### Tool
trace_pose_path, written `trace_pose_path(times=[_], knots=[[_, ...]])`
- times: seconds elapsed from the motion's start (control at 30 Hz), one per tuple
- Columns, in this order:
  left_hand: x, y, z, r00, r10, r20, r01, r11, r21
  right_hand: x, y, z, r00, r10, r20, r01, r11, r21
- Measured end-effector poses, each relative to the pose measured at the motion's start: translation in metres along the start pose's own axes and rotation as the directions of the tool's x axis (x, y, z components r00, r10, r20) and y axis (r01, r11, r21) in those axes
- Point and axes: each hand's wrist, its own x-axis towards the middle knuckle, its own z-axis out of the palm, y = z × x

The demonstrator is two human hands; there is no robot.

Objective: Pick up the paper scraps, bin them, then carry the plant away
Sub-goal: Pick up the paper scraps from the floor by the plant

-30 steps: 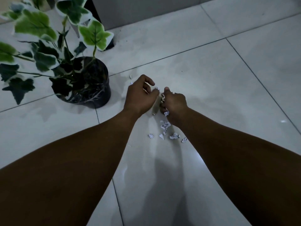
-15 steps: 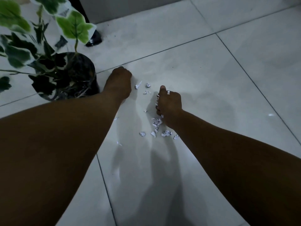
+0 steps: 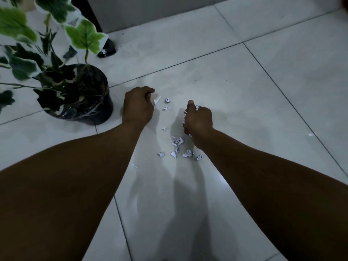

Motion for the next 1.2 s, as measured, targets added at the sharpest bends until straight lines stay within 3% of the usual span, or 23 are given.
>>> trace_pose_path(times=[0.1, 0.23, 0.5, 0.6, 0.73, 0.87, 0.97, 1.07, 1.2], knots=[[-0.004, -0.002, -0.002, 0.995, -0.101, -0.001, 0.101, 0.990, 0.102, 0.002, -0.001, -0.003, 0.999, -0.033, -0.014, 0.033, 0.999, -0.034], [-0.013, 0.003, 0.002, 0.967, -0.239, 0.089, 0.229, 0.967, 0.110, 0.001, 0.000, -0.004, 0.998, -0.058, -0.019, 0.057, 0.997, -0.058], [-0.005, 0.040, 0.024, 0.958, -0.094, 0.271, 0.032, 0.974, 0.223, 0.001, 0.005, -0.010, 0.998, -0.051, 0.038, 0.055, 0.989, -0.135], [0.002, 0.042, 0.036, 0.964, -0.042, 0.263, -0.033, 0.962, 0.272, 0.001, 0.005, -0.012, 0.996, -0.076, 0.038, 0.081, 0.982, -0.168], [0.009, 0.035, 0.042, 0.976, -0.079, 0.205, 0.028, 0.970, 0.242, -0.001, 0.007, -0.009, 0.997, -0.080, 0.019, 0.082, 0.983, -0.164], [0.006, 0.033, 0.038, 0.969, -0.198, 0.151, 0.191, 0.980, 0.060, -0.002, 0.004, -0.016, 0.998, 0.002, 0.058, 0.004, 0.994, -0.108], [-0.011, 0.044, 0.033, 0.952, -0.242, 0.188, 0.279, 0.939, -0.200, -0.003, 0.000, -0.017, 0.997, 0.075, 0.036, -0.075, 0.997, -0.003], [-0.030, 0.056, 0.027, 0.937, -0.149, 0.317, 0.283, 0.855, -0.435, -0.008, -0.005, -0.019, 0.979, 0.194, 0.056, -0.199, 0.974, 0.107], [-0.046, 0.058, 0.013, 0.910, -0.050, 0.412, 0.255, 0.851, -0.460, -0.012, -0.005, -0.018, 0.958, 0.254, 0.131, -0.272, 0.950, 0.156]])
